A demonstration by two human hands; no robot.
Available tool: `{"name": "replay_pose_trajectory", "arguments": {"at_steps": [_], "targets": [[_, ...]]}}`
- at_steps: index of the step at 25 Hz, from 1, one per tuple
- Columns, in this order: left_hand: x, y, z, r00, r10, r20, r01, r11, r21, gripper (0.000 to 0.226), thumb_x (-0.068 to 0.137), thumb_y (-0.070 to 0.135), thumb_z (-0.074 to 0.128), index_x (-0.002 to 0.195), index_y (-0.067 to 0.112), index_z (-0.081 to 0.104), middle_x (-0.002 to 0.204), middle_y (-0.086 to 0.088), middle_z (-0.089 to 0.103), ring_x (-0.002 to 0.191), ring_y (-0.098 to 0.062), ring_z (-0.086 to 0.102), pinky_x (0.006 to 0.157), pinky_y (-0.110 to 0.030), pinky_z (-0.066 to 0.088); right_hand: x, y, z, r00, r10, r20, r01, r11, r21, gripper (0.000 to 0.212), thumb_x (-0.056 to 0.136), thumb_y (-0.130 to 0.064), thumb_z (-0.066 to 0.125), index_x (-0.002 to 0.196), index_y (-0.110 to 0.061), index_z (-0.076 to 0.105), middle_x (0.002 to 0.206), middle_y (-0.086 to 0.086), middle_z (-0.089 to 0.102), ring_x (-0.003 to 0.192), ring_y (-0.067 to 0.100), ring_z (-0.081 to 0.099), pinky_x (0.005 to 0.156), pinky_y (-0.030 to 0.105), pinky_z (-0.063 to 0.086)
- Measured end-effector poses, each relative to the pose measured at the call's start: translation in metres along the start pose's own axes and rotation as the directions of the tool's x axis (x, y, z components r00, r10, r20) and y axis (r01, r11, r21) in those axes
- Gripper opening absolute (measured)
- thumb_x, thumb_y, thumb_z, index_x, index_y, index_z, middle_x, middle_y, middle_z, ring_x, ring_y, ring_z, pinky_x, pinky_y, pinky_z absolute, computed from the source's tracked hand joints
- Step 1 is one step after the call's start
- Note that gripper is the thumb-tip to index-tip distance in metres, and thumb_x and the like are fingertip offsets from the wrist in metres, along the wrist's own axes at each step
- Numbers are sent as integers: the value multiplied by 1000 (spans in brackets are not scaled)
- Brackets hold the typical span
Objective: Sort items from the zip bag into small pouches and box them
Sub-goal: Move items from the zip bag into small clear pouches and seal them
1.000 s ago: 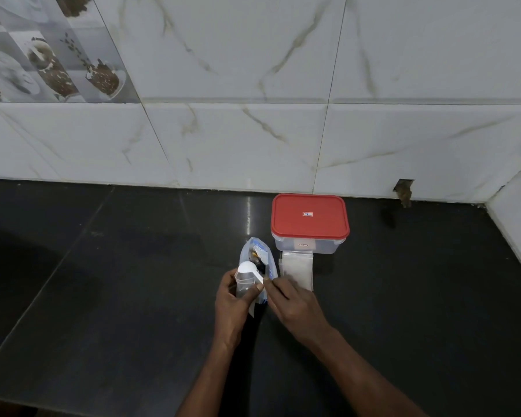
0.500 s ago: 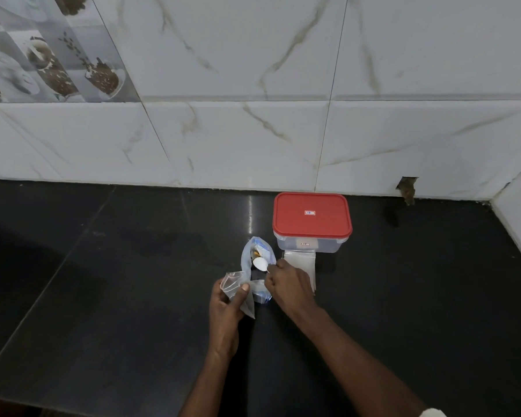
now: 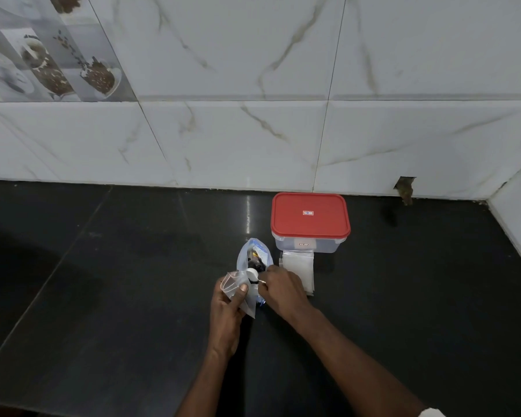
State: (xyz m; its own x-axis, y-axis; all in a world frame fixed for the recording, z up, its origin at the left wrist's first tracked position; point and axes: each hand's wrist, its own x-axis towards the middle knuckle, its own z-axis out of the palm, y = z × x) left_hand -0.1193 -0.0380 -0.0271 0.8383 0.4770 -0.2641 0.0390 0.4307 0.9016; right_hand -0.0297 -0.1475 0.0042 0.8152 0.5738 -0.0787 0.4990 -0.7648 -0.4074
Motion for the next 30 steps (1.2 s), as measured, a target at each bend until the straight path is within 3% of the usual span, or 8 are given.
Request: {"name": "replay_pose_trajectory", "arguments": {"at_steps": [6,12,14,17,21,24,27,30], "targets": [[4,0,8,1000,-15,27,15,1000,-9,37,91,11,70,127,9,59,123,-23,68,113,-37,66,101,-50,50,6,1,-11,988,152,-29,-141,961,237,18,81,-17,62,74,-4,71,75,12,69,67,22,56,59,31,39],[-2,5,7,999,34,12,-36,983,181,37,90,5,72,125,12,61,115,-12,74,108,-32,71,93,-45,57,5,23,-17,887,458,59,-368,624,689,18,76,-7,65,62,2,69,56,15,63,45,21,53,48,37,50],[-3,7,5,999,45,-2,-43,970,238,38,88,4,74,122,13,62,110,-9,76,104,-28,73,90,-41,59,0,27,-22,876,481,42,-338,550,763,20,77,-5,64,59,4,65,51,14,57,44,19,50,48,37,47],[-1,10,7,999,43,-8,-39,953,302,41,84,4,79,120,15,63,107,-4,76,100,-23,74,87,-37,60,-9,26,-37,896,435,-84,-205,575,792,22,78,-6,64,57,-7,68,46,-3,55,44,11,48,50,30,43],[1,9,7,999,50,-13,-42,939,340,41,81,3,81,117,15,65,104,-5,77,97,-26,74,87,-42,60,-28,9,-44,896,182,-405,117,784,610,14,80,-7,65,79,-11,77,56,-11,56,51,3,48,52,18,38],[1,8,7,998,63,3,-60,935,350,38,82,2,79,115,14,65,102,-6,77,96,-27,74,83,-38,60,-43,6,-25,833,-196,-517,309,941,141,18,82,-17,62,97,-13,73,76,-5,57,61,6,52,57,15,40],[-1,9,8,997,72,14,-73,931,358,35,83,4,79,114,13,65,100,-6,76,95,-27,73,80,-35,60,-54,12,-6,746,-464,-478,398,886,-238,27,80,-16,74,106,-11,70,88,2,63,67,14,60,55,24,48],[0,9,8,998,62,24,-66,932,356,35,84,3,79,114,14,65,101,-8,76,97,-31,73,83,-44,60,-58,12,2,693,-489,-530,420,871,-255,26,88,-12,67,113,-6,68,91,5,63,70,16,62,56,28,53]]}}
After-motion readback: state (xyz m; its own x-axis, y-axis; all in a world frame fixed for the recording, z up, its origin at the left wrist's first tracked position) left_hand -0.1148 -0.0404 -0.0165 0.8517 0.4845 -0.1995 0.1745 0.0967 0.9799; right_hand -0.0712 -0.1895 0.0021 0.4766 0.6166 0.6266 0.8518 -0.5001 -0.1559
